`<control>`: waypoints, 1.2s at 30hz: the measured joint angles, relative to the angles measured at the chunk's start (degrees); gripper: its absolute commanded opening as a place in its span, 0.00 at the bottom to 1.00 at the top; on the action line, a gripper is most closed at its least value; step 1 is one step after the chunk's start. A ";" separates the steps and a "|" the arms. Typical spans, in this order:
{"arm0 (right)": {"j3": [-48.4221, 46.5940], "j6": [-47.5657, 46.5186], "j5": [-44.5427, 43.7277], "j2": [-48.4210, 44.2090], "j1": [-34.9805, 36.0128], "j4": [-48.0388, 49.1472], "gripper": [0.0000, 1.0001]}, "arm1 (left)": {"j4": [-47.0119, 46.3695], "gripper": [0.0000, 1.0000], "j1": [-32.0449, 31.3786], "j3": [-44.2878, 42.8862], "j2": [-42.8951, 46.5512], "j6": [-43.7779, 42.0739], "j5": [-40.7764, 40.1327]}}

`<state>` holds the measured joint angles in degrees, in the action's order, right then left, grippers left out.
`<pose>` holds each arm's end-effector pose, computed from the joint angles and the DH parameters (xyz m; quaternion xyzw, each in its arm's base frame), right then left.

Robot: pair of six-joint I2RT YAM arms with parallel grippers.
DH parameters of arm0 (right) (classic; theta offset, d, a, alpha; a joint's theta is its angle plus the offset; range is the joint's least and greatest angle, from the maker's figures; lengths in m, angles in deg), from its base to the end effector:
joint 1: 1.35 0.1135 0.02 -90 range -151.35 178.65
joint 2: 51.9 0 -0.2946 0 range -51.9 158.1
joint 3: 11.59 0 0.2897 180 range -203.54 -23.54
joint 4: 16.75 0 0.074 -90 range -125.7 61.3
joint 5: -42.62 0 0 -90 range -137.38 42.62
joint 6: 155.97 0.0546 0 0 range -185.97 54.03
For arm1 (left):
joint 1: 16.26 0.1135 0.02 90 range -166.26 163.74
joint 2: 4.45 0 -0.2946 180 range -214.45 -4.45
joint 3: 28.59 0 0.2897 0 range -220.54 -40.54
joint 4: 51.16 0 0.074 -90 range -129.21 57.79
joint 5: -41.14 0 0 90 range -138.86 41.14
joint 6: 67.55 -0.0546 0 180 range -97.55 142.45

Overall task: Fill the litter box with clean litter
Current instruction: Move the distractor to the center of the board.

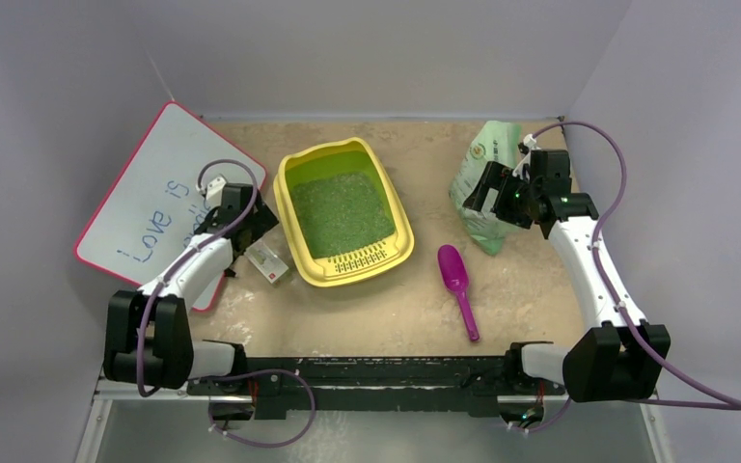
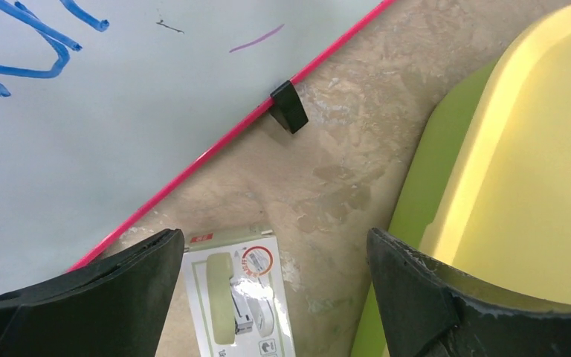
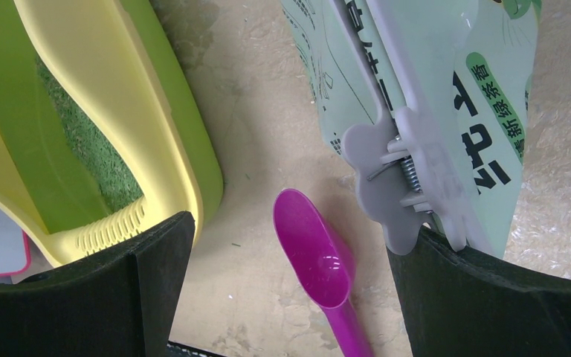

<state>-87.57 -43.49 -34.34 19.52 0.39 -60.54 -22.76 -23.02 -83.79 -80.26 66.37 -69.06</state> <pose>0.3129 0.0218 0.3353 0.1137 0.8917 0.1897 0.3949 0.3012 -0.0167 0.2026 -0.3520 0.8546 0.0009 0.3818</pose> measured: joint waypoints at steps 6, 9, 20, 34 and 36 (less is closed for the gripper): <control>0.00 0.00 -0.02 -0.02 0.00 0.00 0.99 | 4.68 0.91 0.00 -0.66 0.15 0.48 0.52; 0.00 0.00 0.00 -0.09 0.00 0.00 0.99 | 7.50 0.90 0.00 -0.66 -0.07 0.46 0.24; 0.33 -0.02 0.00 -0.90 0.00 0.02 0.99 | 15.72 0.90 -8.11 -2.08 -6.36 1.84 -7.41; 0.42 -0.02 0.00 -1.01 0.00 0.00 0.99 | 30.23 0.75 -8.52 -3.52 -0.61 6.27 -17.35; 0.42 -0.02 -0.09 -1.07 0.00 0.00 0.99 | 31.17 0.75 -8.52 -3.82 -1.66 6.67 -17.79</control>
<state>-87.16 -43.52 -34.43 18.45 0.39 -60.54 8.40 -31.55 -87.61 -81.92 73.04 -86.86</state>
